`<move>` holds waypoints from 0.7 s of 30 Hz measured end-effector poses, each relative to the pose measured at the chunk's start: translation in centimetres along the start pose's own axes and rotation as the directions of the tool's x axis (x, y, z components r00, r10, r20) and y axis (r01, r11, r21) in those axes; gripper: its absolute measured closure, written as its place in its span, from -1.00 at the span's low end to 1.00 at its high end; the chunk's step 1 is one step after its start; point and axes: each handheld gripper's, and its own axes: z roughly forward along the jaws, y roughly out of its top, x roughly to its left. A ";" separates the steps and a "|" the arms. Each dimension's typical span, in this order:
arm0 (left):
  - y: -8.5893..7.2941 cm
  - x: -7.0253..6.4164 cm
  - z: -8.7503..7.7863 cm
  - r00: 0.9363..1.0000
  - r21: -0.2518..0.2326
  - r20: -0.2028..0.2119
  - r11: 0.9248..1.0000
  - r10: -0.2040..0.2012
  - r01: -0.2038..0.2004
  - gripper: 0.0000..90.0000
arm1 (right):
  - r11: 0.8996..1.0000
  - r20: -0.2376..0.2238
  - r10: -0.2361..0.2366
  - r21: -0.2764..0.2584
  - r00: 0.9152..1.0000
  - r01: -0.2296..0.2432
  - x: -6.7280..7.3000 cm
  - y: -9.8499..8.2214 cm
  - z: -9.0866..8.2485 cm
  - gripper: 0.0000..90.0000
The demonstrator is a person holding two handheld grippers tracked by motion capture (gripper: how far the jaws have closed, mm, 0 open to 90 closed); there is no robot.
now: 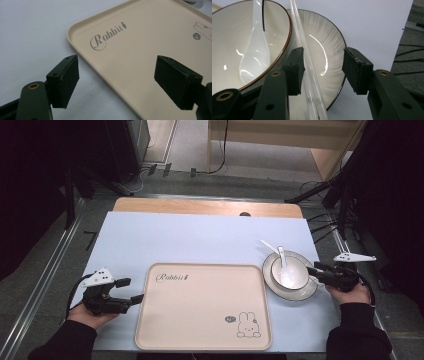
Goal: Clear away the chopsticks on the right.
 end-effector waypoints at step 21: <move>-0.1 0.0 -0.1 1.000 0.008 -0.004 1.000 -0.001 0.001 -0.55 | 1.000 -0.041 0.004 0.029 0.999 -0.003 -0.4 -0.2 0.5 0.59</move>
